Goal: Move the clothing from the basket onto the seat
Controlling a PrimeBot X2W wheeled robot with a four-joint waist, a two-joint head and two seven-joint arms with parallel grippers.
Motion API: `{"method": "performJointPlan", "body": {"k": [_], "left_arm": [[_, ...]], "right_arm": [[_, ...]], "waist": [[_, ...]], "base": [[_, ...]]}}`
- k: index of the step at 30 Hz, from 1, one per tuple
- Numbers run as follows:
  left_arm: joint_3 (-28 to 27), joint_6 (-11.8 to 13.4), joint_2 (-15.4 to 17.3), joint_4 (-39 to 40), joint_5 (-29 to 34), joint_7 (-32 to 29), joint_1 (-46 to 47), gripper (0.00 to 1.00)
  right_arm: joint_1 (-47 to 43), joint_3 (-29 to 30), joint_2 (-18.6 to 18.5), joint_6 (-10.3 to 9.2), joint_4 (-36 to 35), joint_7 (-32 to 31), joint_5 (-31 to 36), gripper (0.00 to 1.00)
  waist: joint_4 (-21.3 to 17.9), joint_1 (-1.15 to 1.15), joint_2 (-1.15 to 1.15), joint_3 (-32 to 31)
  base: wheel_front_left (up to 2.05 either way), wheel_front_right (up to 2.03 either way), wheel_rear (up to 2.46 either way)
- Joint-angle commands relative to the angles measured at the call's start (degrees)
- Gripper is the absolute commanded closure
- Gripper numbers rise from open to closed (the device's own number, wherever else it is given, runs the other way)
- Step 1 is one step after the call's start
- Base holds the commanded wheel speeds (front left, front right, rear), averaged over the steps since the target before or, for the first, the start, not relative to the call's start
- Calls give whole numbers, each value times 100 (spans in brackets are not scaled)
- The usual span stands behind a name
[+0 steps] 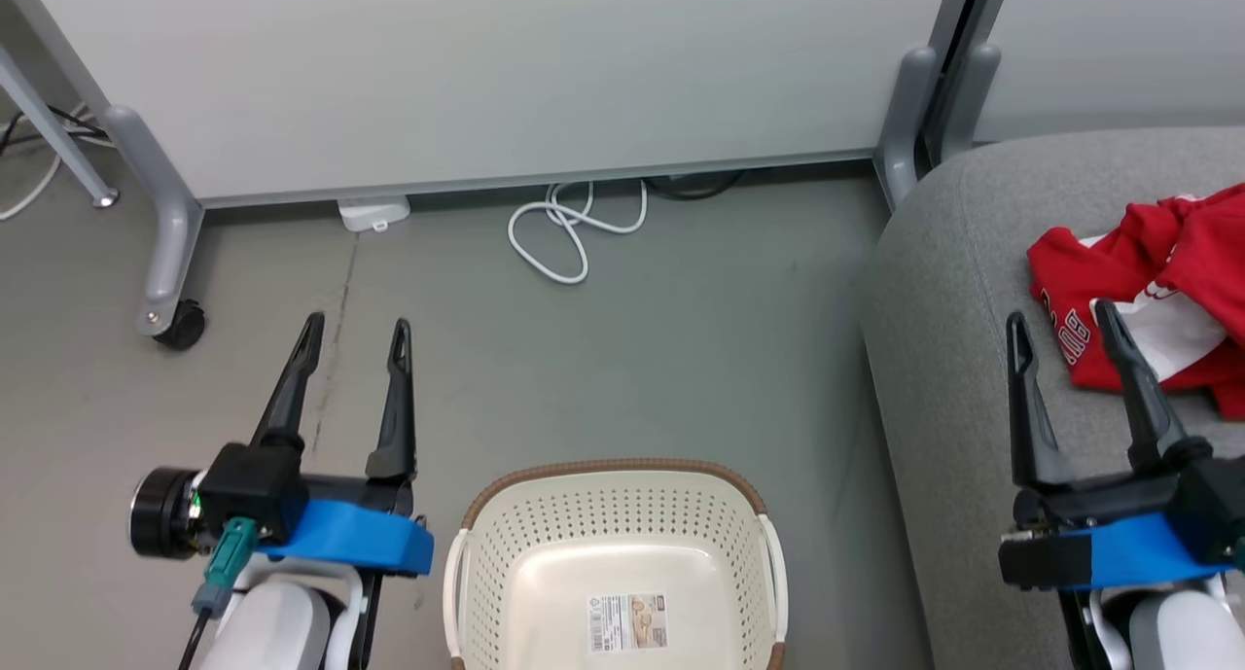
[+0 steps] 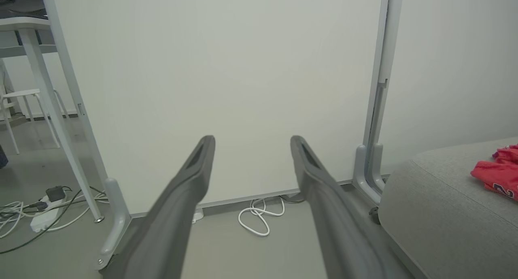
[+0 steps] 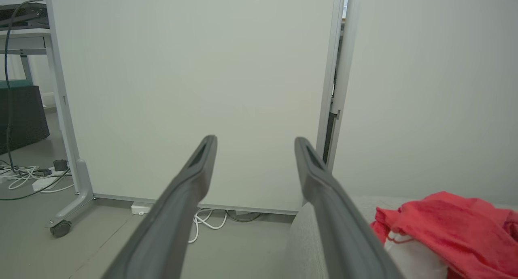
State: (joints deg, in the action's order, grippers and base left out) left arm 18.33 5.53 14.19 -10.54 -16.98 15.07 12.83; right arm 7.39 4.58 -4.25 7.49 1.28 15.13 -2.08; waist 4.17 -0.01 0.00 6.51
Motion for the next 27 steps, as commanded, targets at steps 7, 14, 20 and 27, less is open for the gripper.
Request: {"method": "performJointPlan", "body": {"k": [7,14,20,27], "left_arm": [[-346,-104,-172,30,176,14,-445,0],[-563,-240,-405,-91,341,15,-660,0],[-777,-328,-497,-160,465,15,-811,0],[-955,-445,-603,-227,598,15,-926,0]], "right_arm": [[-537,39,111,1,15,1,-114,0],[-904,101,136,1,41,1,-269,0],[-1069,103,137,1,98,1,-412,0],[-1161,95,137,1,177,1,-480,0]], "waist": [[28,1,0,-224],[92,1,0,-375],[112,1,0,-442],[138,1,0,-565]], "base": [[0,0,0],[0,0,0],[0,0,0],[0,0,0]]}}
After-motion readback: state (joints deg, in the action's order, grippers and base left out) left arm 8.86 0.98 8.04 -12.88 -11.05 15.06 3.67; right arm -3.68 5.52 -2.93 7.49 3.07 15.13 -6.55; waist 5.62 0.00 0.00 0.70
